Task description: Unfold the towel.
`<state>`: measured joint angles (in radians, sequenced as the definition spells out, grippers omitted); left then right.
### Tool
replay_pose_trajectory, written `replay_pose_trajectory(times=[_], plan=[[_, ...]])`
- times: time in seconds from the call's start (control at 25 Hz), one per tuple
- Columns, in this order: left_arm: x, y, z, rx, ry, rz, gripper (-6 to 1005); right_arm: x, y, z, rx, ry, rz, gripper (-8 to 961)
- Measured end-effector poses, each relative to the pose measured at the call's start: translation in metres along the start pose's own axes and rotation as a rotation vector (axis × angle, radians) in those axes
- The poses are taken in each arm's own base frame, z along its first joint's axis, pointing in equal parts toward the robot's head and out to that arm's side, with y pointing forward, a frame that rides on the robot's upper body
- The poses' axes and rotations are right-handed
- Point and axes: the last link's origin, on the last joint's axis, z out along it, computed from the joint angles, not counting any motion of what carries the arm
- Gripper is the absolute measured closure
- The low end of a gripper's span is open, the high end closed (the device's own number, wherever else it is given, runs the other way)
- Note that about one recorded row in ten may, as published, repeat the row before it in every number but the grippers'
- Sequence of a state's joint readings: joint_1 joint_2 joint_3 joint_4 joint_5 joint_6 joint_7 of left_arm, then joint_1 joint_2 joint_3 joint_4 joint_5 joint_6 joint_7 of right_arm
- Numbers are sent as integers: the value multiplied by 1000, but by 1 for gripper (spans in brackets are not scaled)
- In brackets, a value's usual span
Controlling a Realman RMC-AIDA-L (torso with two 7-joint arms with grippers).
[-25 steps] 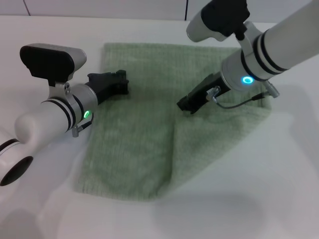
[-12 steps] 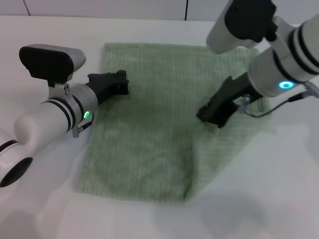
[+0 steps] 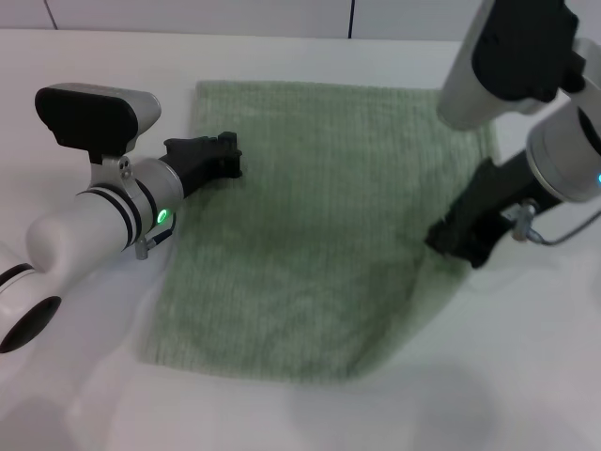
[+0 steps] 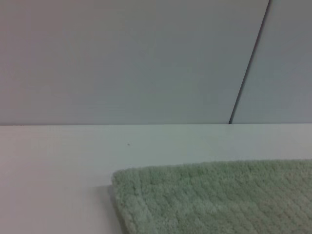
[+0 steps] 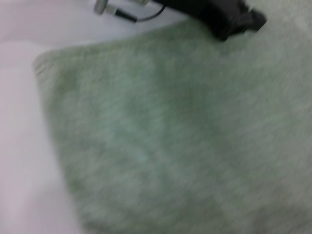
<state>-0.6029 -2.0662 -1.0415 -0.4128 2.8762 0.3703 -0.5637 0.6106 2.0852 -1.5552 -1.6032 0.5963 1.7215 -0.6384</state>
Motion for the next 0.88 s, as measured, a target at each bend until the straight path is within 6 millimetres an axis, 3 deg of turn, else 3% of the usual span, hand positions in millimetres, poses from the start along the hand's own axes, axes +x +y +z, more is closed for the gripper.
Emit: replay_pose_trajectory(times=[0.52,0.88], plan=[[1,-1,0,2,2,-2,1001,24,20,31,-40,240,34,933],[2,-1,0,2,6,-2,1001,11,23,25,-16,210,-14,819]])
